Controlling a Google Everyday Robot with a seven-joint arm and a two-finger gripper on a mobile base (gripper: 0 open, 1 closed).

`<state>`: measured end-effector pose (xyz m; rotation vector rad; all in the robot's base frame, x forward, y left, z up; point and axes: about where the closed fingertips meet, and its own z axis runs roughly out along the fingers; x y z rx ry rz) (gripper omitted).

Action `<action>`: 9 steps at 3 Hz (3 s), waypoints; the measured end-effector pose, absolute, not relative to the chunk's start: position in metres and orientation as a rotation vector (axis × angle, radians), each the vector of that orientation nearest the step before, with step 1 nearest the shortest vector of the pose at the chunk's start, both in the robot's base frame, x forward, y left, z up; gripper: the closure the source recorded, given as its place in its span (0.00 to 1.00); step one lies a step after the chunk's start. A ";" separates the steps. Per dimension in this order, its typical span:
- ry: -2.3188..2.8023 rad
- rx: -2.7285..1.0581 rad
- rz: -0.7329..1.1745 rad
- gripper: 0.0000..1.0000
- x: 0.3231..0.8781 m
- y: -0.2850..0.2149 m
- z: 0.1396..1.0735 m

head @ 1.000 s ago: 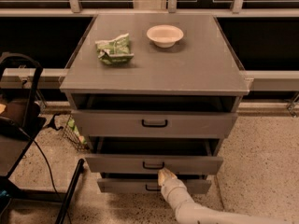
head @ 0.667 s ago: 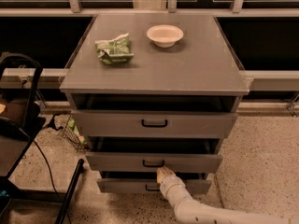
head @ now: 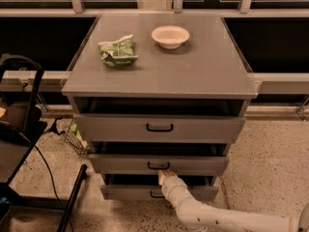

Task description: Close middle drawer

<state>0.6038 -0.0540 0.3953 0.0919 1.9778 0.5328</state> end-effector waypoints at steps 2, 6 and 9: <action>1.977 0.063 0.537 1.00 0.614 -0.044 0.396; 2.284 -0.154 0.539 1.00 0.585 -0.170 0.445; 2.334 -0.195 0.609 0.35 0.570 -0.153 0.437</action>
Offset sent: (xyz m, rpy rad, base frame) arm 0.0122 0.0128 -0.0001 -0.0260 -0.0070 0.0399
